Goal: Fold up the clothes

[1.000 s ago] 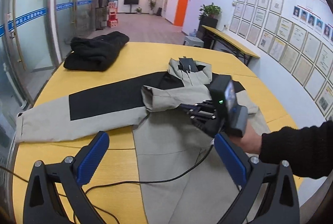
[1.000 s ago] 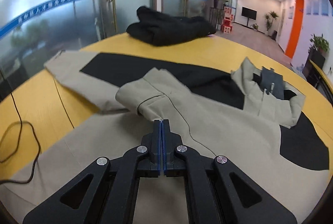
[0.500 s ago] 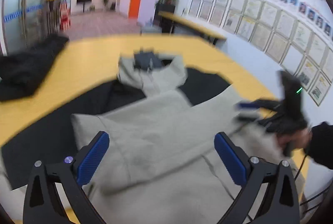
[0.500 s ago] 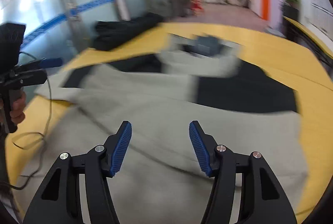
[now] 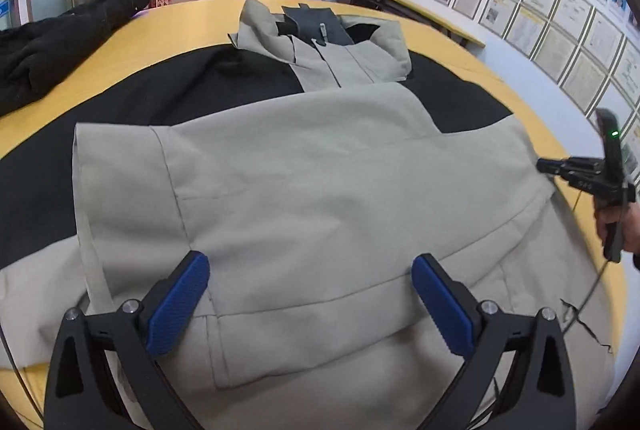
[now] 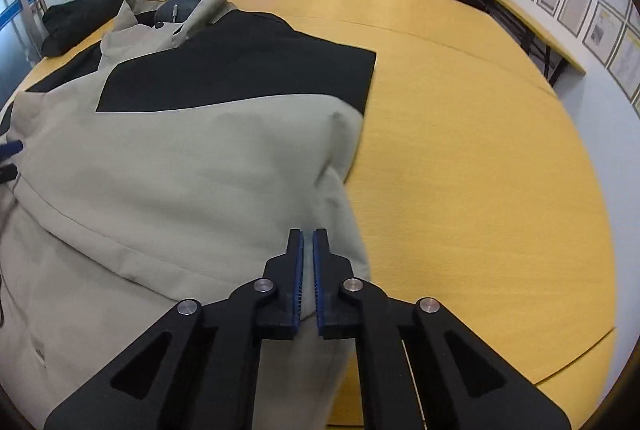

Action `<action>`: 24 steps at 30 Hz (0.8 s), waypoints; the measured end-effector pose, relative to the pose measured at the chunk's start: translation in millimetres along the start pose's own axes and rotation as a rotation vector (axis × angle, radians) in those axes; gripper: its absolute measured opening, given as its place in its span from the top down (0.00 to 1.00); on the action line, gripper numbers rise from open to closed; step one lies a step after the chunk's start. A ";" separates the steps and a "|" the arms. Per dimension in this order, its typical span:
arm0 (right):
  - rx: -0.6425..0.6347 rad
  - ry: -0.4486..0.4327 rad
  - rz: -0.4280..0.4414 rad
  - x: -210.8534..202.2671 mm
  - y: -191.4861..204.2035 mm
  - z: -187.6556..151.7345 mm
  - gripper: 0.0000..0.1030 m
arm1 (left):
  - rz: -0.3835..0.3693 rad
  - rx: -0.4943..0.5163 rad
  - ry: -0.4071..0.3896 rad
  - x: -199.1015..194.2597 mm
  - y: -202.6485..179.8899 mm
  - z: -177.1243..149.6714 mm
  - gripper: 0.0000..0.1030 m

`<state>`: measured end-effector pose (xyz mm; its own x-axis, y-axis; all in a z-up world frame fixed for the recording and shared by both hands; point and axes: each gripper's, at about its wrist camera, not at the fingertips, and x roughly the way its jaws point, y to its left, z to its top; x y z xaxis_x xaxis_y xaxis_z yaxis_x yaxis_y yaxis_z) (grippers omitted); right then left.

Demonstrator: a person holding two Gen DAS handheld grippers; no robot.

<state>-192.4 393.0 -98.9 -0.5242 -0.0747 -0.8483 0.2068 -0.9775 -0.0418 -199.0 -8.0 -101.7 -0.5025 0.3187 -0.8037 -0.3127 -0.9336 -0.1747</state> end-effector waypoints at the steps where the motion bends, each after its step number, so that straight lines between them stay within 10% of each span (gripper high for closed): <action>1: -0.021 -0.014 0.006 -0.9 2.6 0.9 0.90 | -0.004 -0.018 0.001 -1.9 1.6 0.2 0.00; 8: -0.041 0.006 0.037 -9.2 6.6 10.2 0.82 | -0.003 -0.102 -0.006 -21.0 12.8 -5.9 0.01; 11: -0.061 -0.113 0.082 -56.0 26.2 31.4 0.80 | 0.016 -0.248 -0.157 -77.9 45.8 -8.4 0.01; 15: -0.128 -0.349 0.190 -132.9 93.0 62.6 0.31 | 0.104 -0.519 -0.287 -158.3 136.9 -35.1 0.00; 24: -0.192 -0.316 0.361 -108.8 287.8 61.9 0.30 | 0.276 -1.028 -0.327 -227.4 376.3 -137.3 0.00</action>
<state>-127.0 107.6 14.0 -0.6087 -0.4859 -0.6272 0.5534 -0.8265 0.1033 -91.7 -454.3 -62.8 -0.6874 -0.0348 -0.7254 0.5830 -0.6221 -0.5226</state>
